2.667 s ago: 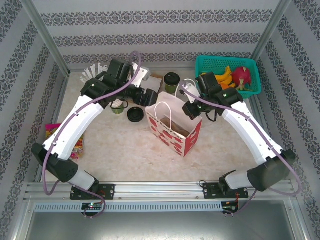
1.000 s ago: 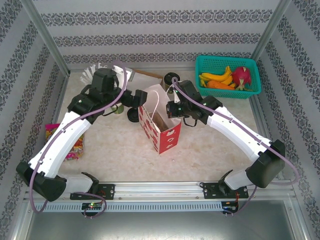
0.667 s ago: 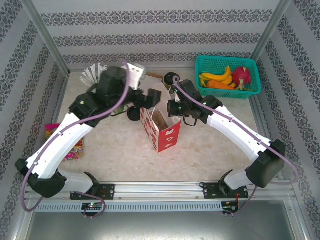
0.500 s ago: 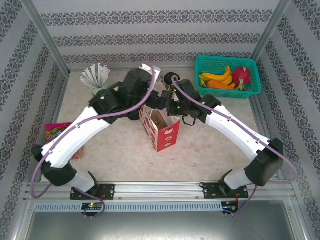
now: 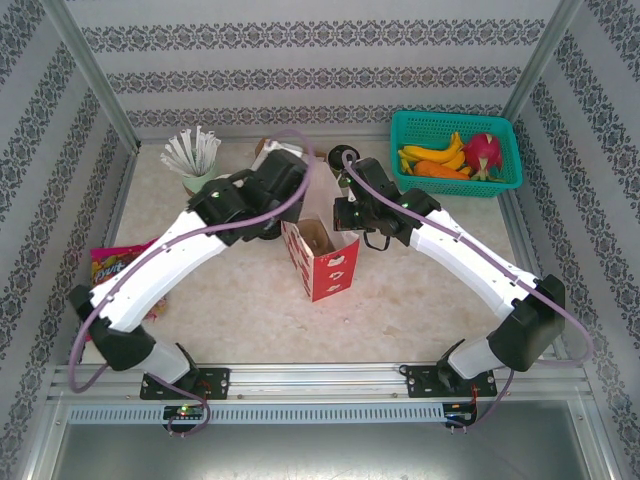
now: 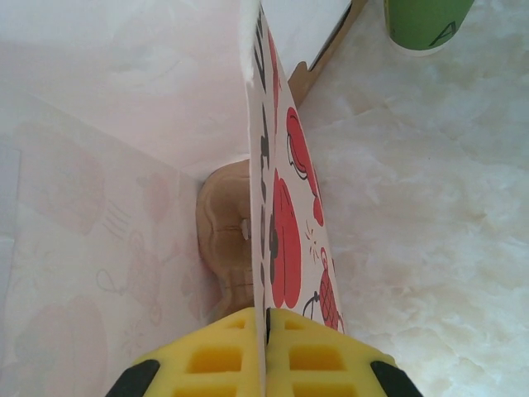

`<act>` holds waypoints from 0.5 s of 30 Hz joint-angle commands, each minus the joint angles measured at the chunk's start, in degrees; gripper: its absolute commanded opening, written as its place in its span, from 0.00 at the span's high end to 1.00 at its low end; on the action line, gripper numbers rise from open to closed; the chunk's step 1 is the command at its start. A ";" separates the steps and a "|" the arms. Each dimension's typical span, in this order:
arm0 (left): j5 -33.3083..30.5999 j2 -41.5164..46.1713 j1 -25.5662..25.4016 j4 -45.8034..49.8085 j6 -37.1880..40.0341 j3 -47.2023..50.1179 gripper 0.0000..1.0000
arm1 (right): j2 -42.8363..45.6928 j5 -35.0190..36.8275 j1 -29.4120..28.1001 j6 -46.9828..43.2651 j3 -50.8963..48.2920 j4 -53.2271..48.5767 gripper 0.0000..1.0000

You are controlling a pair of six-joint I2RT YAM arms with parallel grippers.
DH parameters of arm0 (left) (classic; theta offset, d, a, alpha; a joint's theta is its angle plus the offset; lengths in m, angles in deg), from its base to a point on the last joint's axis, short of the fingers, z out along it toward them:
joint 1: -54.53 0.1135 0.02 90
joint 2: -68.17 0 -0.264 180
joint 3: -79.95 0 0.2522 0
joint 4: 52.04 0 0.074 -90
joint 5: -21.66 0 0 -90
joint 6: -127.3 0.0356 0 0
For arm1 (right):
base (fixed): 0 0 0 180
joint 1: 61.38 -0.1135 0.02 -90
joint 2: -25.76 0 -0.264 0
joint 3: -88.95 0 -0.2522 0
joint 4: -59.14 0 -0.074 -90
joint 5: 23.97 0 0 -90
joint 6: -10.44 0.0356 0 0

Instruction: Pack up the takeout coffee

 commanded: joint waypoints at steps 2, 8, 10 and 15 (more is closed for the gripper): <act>12.57 7.17 6.61 -5.48 -7.34 7.41 0.75 | -0.55 2.14 -0.34 1.19 -0.54 -0.30 1.00; 28.00 13.19 14.60 -16.03 -14.35 20.29 0.73 | -0.76 1.46 0.17 2.18 -1.27 0.58 1.00; 31.41 14.67 16.68 -20.23 -17.02 24.64 0.73 | -0.70 0.42 0.30 2.65 -1.85 1.64 1.00; 36.03 16.99 20.97 -27.76 -23.20 33.56 0.78 | -0.75 -1.23 0.52 2.94 -2.16 3.10 1.00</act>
